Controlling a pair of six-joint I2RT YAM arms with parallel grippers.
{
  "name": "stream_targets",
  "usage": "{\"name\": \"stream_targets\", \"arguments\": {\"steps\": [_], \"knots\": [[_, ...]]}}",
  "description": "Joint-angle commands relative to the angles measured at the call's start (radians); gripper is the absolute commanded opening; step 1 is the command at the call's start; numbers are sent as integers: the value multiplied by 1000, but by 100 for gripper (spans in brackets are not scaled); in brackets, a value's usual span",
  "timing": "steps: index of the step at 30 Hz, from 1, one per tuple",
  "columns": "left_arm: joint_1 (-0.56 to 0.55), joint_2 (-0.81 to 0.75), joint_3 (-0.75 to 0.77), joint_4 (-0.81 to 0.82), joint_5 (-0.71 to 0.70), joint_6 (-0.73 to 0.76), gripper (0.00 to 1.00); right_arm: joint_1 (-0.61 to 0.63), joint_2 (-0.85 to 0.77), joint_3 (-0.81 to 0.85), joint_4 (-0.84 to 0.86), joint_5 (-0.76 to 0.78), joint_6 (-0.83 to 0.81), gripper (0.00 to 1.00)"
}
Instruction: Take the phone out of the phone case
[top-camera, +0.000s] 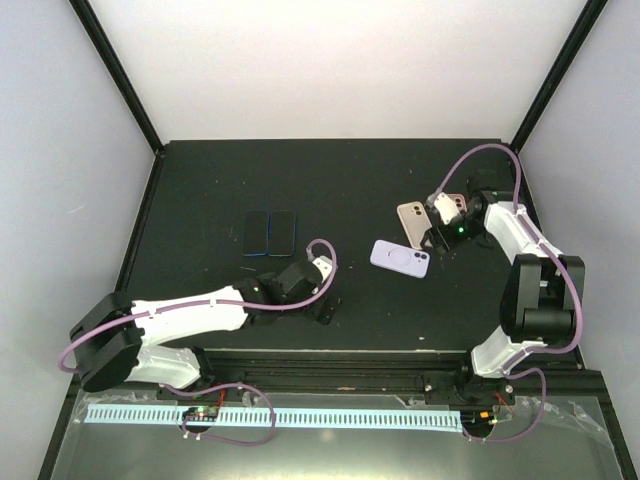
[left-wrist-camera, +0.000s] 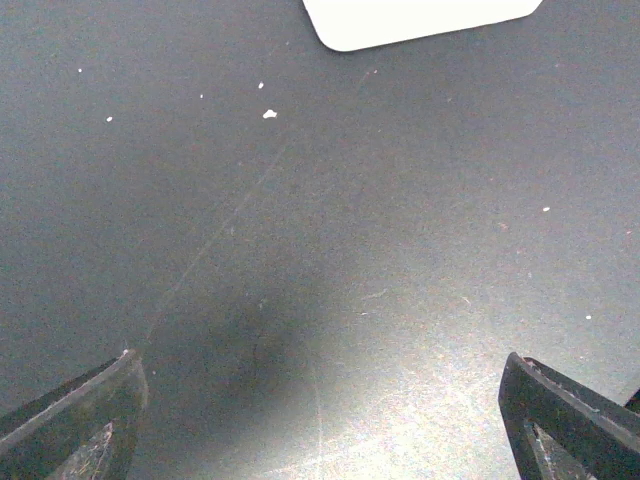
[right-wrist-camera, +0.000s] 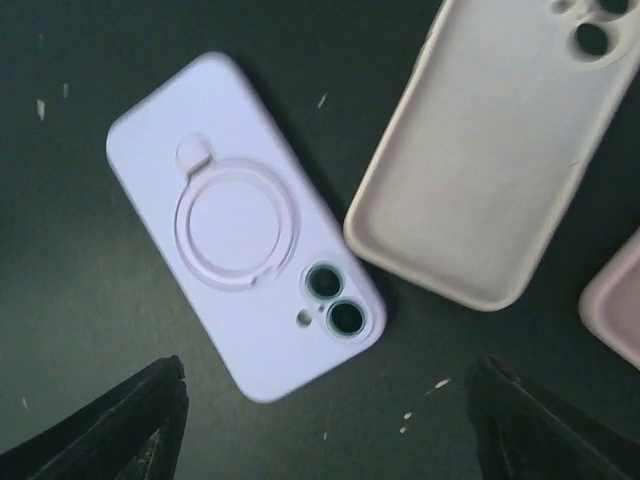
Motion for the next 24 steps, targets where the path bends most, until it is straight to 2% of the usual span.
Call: {"name": "stream_targets", "arguments": {"steps": [1, 2, 4, 5, 11, 18, 24], "knots": [[1, -61, 5, -17, 12, 23, 99, -2, 2, -65, -29, -3, -184, 81], [2, -66, 5, -21, 12, 25, 99, -2, 4, -75, -29, 4, -195, 84], [7, -72, 3, -22, 16, 26, 99, -1, 3, -96, -19, 25, -211, 99], [10, -72, 4, -22, 22, 27, 99, -1, 6, -106, -10, 39, -215, 100], [19, -71, 8, -26, 45, 30, 99, 21, 35, -135, 29, 104, -251, 98], [28, -78, 5, -30, 48, 38, 99, 65, 84, -137, 81, 160, -278, 86], [34, -101, -3, -38, 47, 50, 99, 117, 146, -128, 133, 245, -267, 87]]}}
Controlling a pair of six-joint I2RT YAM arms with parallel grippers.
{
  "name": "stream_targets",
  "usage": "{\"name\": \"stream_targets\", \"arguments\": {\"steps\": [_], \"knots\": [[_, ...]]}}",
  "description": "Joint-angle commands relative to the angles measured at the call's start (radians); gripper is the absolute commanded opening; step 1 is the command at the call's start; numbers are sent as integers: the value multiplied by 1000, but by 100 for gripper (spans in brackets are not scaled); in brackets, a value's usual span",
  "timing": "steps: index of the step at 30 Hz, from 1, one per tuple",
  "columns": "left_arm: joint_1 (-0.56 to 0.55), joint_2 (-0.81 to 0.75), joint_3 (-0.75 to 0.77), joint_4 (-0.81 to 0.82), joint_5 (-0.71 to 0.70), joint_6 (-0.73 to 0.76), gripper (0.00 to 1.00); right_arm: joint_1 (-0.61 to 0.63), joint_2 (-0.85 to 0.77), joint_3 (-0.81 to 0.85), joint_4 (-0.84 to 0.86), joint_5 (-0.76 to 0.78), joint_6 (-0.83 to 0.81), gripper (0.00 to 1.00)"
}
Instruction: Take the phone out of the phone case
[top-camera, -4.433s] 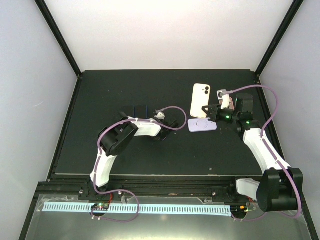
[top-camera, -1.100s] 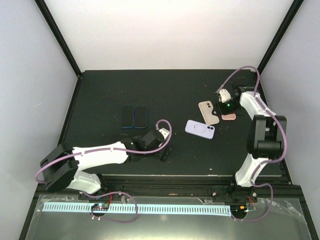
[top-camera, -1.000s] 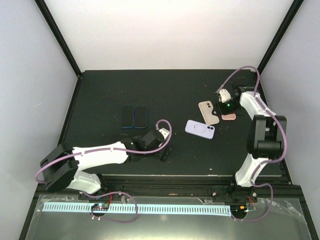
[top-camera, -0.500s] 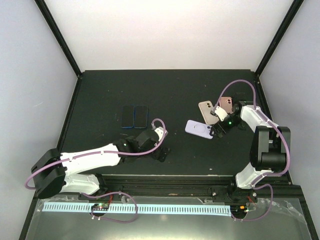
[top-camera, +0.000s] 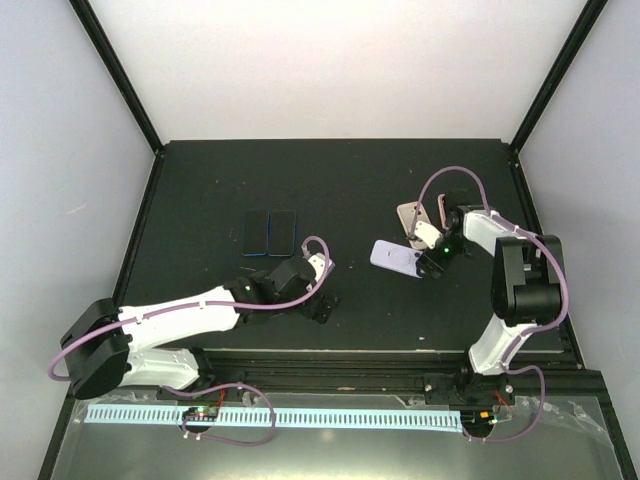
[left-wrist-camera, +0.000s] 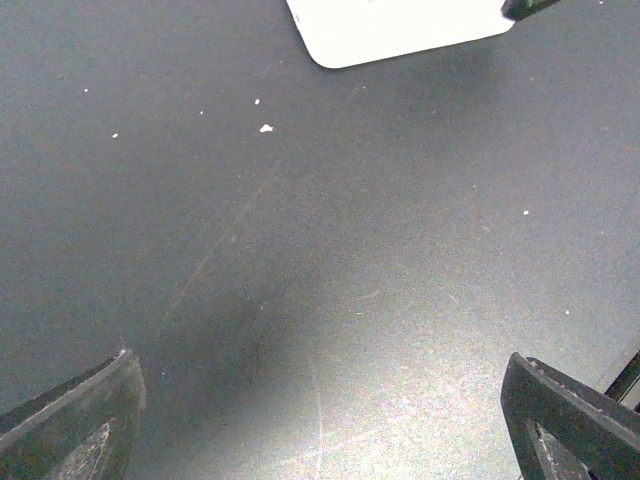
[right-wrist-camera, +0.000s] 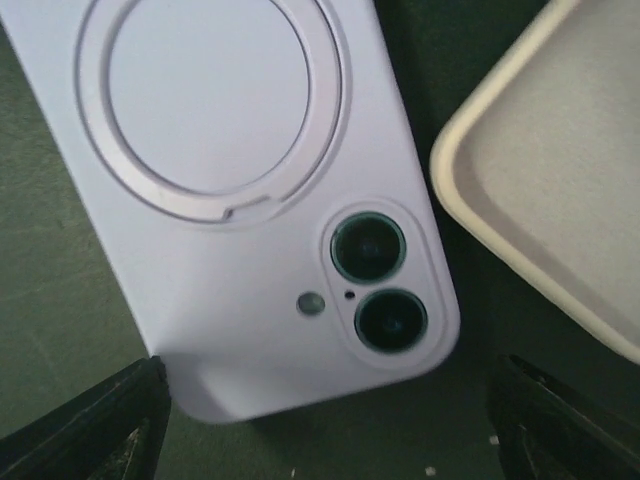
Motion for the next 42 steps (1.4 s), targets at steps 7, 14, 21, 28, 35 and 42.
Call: {"name": "stream_targets", "arguments": {"steps": [7, 14, 21, 28, 35, 42], "knots": [[23, -53, -14, -20, 3, 32, 99, 92, 84, -10, 108, 104, -9, 84], [37, -68, -12, -30, 7, 45, 99, 172, 62, -45, 108, 138, -36, 79], [46, -112, -13, -55, 9, 52, 99, 239, 64, -29, -1, 99, -130, 86], [53, -188, -20, -98, 11, 45, 99, 309, 45, 82, -139, 30, -88, 90], [56, -219, -21, -114, 15, 35, 99, 331, 110, 190, -136, 24, 21, 97], [59, -224, -25, -118, 19, 30, 99, 409, 173, 179, -79, 106, 139, 96]]}}
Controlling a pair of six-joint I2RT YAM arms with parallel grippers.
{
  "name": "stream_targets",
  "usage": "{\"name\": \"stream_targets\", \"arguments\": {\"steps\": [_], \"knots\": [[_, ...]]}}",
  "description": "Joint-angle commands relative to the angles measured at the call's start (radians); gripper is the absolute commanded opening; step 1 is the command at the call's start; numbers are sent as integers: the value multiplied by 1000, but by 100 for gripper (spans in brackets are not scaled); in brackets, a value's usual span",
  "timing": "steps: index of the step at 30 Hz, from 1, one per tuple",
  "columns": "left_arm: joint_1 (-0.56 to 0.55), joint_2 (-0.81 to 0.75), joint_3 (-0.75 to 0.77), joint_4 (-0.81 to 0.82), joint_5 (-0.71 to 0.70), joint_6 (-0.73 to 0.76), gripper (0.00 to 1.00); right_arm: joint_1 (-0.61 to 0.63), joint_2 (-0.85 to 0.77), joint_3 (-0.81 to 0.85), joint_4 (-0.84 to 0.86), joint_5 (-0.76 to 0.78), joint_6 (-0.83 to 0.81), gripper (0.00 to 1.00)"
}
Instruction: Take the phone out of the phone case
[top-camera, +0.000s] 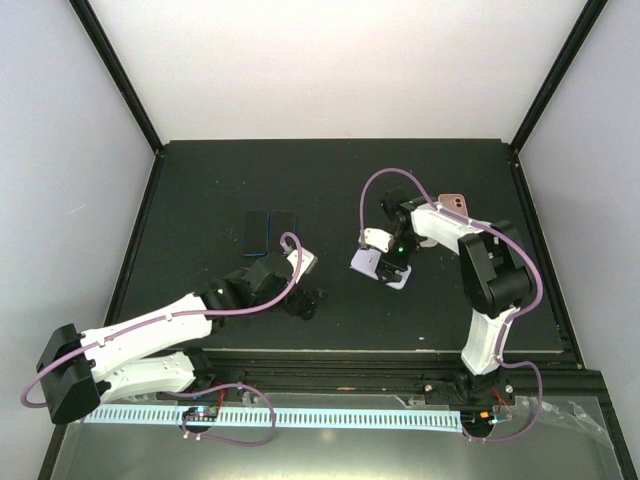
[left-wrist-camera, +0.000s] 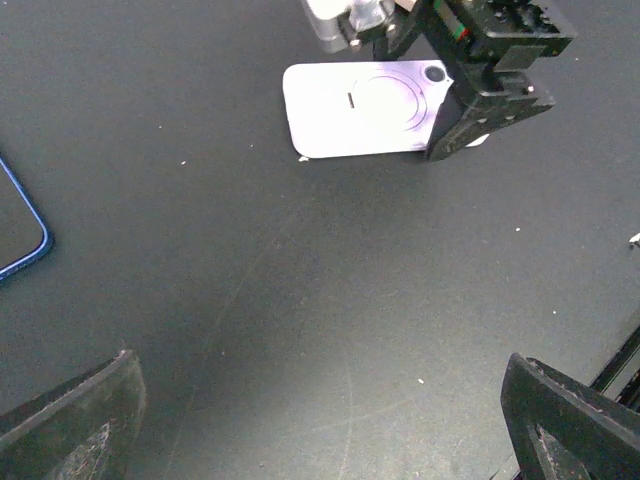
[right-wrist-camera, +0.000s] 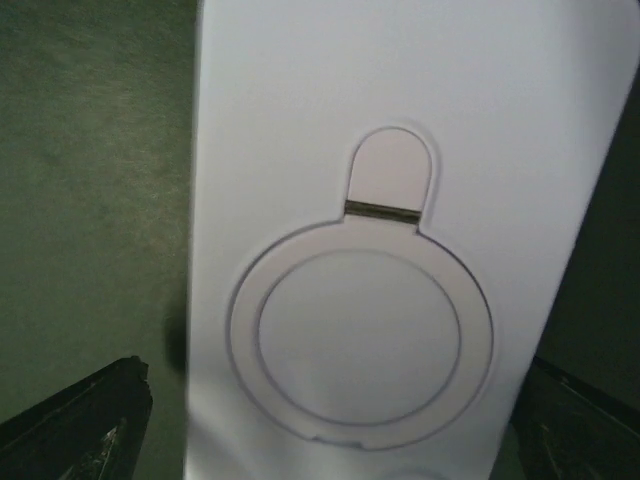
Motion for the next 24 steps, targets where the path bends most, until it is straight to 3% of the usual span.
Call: {"name": "stream_targets", "arguments": {"steps": [1, 6, 12, 17, 24], "knots": [[8, -18, -6, -15, 18, -8, 99, 50, 32, -14, 30, 50, 101, 96], [8, -26, -15, -18, 17, -10, 99, 69, 48, -41, 56, 129, 143, 92], [8, -36, -18, -23, 16, -7, 97, 70, 34, -65, 37, 138, 153, 72], [-24, -23, 2, -21, 54, 74, 87, 70, -62, -50, -77, -4, 76, 60], [-281, -43, 86, -61, -165, 347, 78, 104, -172, 21, -329, -297, -58, 52]]}}
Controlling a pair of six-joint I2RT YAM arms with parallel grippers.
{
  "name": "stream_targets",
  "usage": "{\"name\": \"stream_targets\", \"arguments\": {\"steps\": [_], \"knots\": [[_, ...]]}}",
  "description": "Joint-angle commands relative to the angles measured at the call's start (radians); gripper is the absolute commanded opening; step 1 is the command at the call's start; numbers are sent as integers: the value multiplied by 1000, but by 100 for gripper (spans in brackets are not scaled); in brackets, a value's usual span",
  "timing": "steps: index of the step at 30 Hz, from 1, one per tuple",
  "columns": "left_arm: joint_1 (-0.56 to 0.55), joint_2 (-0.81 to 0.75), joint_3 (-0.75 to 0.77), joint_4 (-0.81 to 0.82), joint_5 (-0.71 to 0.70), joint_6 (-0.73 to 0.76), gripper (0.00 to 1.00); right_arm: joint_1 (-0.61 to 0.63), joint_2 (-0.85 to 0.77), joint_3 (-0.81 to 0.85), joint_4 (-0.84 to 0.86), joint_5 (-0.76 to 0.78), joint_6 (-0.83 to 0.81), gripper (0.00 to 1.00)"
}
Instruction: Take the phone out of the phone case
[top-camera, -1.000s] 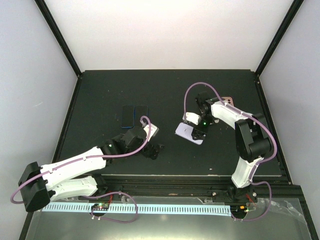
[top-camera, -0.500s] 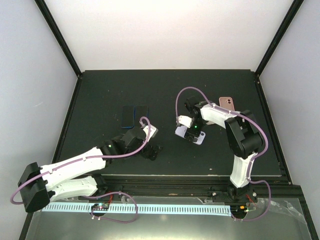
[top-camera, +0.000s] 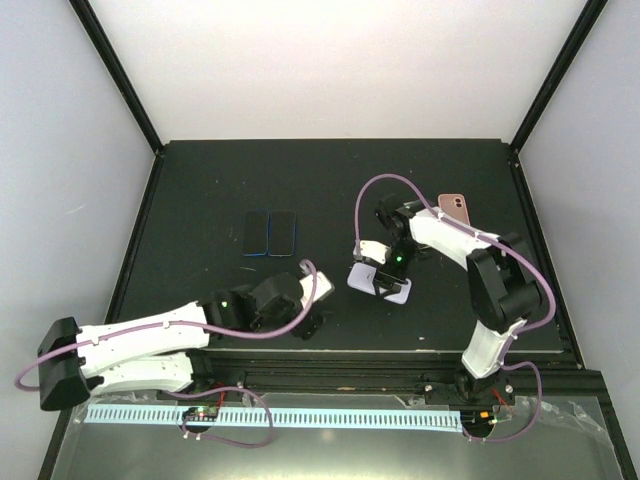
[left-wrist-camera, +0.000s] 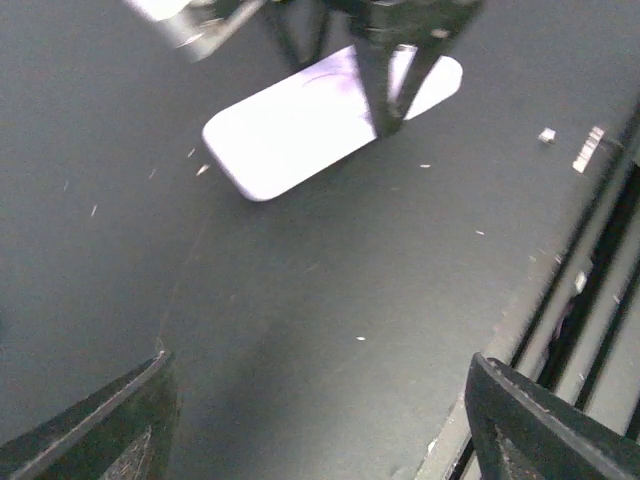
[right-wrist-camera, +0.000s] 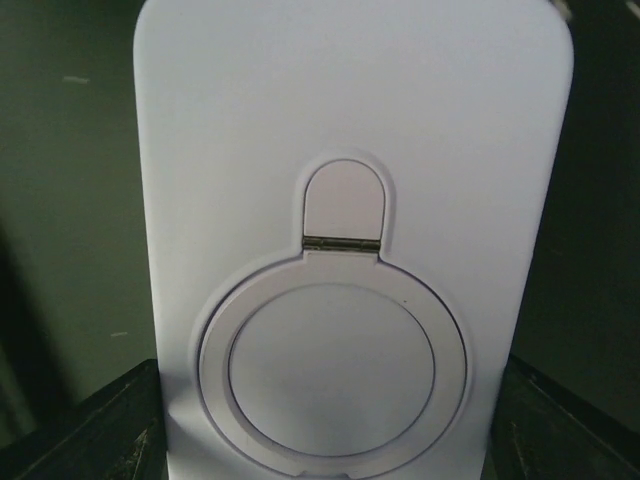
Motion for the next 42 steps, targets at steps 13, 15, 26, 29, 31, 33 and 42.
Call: {"name": "stream_targets", "arguments": {"steps": [13, 15, 26, 29, 31, 33, 42], "knots": [[-261, 33, 259, -213, -202, 645, 60, 203, -75, 131, -327, -425, -141, 52], [-264, 61, 298, -286, -181, 651, 58, 203, -65, 148, -344, -450, -144, 52], [-319, 251, 386, -370, -302, 695, 45, 212, -45, 182, -377, -527, -117, 52], [-335, 321, 400, -377, -385, 712, 37, 215, -46, 178, -379, -531, -108, 52], [-343, 344, 401, -363, -438, 730, 31, 217, -47, 173, -377, -530, -103, 52], [-354, 353, 395, -340, -475, 753, 26, 217, -49, 168, -374, -528, -96, 52], [-370, 328, 370, -290, -563, 777, 2, 222, -79, 172, -371, -541, -76, 57]]}}
